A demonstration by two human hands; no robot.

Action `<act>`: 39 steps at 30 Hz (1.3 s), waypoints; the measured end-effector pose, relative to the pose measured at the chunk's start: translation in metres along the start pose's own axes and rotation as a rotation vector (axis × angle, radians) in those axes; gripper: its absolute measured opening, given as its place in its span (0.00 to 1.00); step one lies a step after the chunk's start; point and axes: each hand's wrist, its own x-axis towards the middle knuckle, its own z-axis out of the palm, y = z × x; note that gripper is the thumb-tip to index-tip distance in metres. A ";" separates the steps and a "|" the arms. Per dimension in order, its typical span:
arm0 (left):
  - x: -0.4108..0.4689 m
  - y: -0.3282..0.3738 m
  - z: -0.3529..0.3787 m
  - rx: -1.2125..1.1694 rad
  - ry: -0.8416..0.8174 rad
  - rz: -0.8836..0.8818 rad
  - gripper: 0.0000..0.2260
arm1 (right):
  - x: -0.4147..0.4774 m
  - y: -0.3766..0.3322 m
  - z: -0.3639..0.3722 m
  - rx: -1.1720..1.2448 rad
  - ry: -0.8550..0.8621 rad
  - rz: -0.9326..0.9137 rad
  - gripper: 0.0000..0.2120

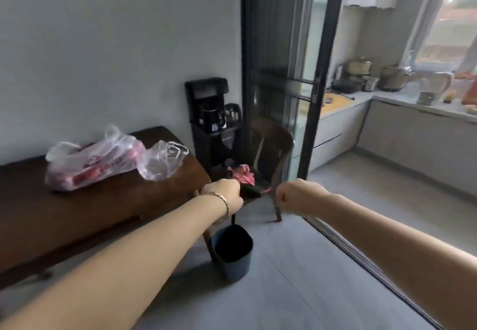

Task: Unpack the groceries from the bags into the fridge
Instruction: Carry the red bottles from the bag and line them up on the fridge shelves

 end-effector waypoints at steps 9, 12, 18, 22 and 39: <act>0.009 -0.248 -0.009 -0.081 0.060 -0.451 0.12 | 0.179 -0.208 0.000 -0.059 -0.030 -0.379 0.10; 0.031 -0.314 -0.021 -0.086 0.078 -0.537 0.12 | 0.249 -0.262 0.007 -0.086 -0.044 -0.477 0.14; 0.083 -0.432 -0.049 -0.112 0.102 -0.620 0.10 | 0.386 -0.354 -0.003 -0.076 -0.067 -0.580 0.14; 0.113 -0.508 -0.049 -0.109 0.095 -0.658 0.10 | 0.458 -0.410 0.001 -0.060 -0.061 -0.610 0.14; 0.294 -0.780 -0.006 0.182 0.000 -0.271 0.11 | 0.682 -0.575 0.049 0.307 0.056 -0.473 0.14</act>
